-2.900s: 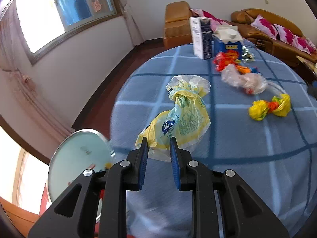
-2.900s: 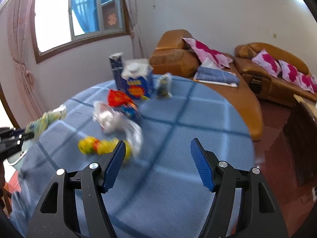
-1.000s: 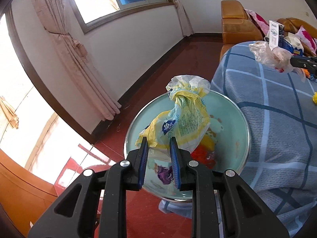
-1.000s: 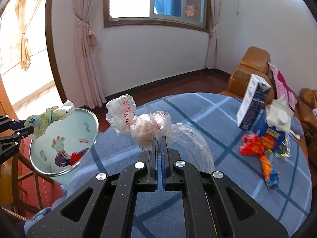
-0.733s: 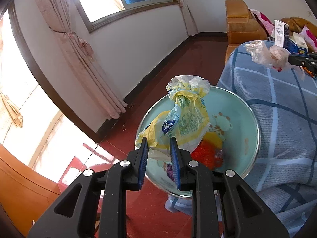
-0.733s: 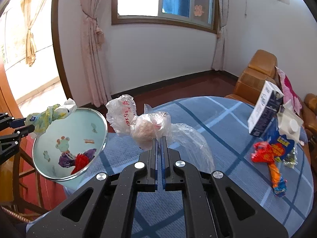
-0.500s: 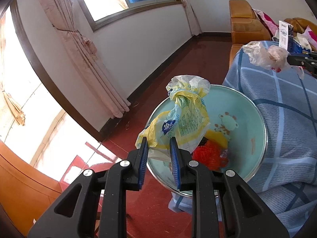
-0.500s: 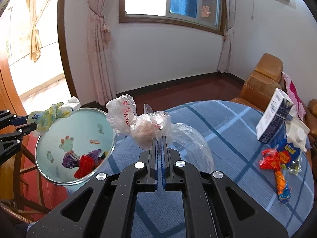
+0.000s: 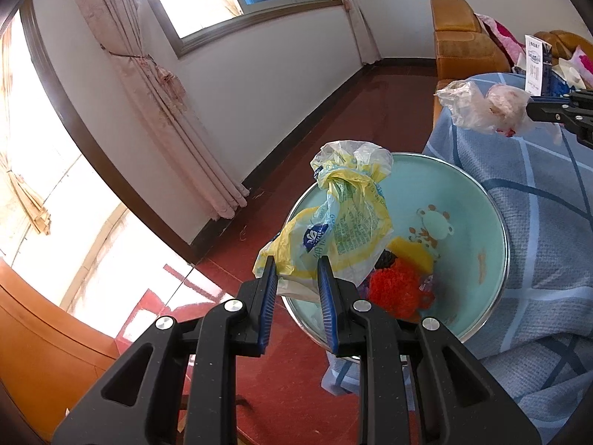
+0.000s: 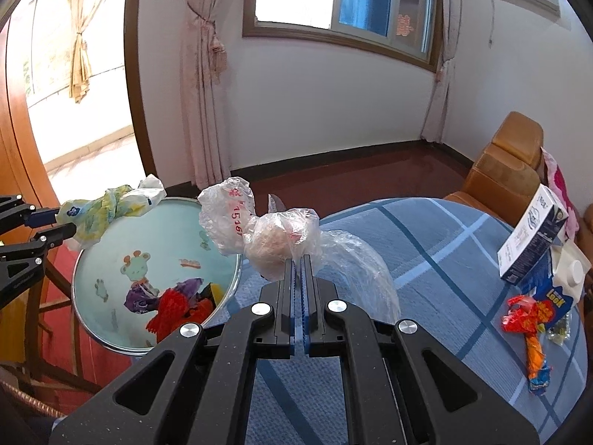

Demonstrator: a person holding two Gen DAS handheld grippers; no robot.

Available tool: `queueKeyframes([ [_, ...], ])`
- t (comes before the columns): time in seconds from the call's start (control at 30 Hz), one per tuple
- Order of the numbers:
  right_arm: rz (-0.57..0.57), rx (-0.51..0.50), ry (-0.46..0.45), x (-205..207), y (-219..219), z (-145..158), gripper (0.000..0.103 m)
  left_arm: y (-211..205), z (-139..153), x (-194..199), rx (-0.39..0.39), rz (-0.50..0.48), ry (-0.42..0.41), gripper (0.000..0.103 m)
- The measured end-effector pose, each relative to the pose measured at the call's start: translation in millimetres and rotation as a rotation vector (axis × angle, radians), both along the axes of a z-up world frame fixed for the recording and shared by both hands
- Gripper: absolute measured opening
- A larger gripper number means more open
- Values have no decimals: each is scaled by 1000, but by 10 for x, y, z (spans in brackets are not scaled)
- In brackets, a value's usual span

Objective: Collect trash
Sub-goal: 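Hold the yellow-green bag over the wastebasket with the left tool while the right tool carries the clear bag there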

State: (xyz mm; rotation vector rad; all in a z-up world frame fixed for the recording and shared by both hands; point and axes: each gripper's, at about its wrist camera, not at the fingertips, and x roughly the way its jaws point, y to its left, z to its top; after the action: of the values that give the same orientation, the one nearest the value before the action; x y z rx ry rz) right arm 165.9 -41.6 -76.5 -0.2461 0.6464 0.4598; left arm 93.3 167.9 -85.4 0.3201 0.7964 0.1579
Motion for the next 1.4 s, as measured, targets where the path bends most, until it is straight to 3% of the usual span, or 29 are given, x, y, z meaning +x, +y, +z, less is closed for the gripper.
queueKeyframes([
  [1.4,83,-56,-15,-68,315,-24,4,44,-25,19,8,37,8,23],
])
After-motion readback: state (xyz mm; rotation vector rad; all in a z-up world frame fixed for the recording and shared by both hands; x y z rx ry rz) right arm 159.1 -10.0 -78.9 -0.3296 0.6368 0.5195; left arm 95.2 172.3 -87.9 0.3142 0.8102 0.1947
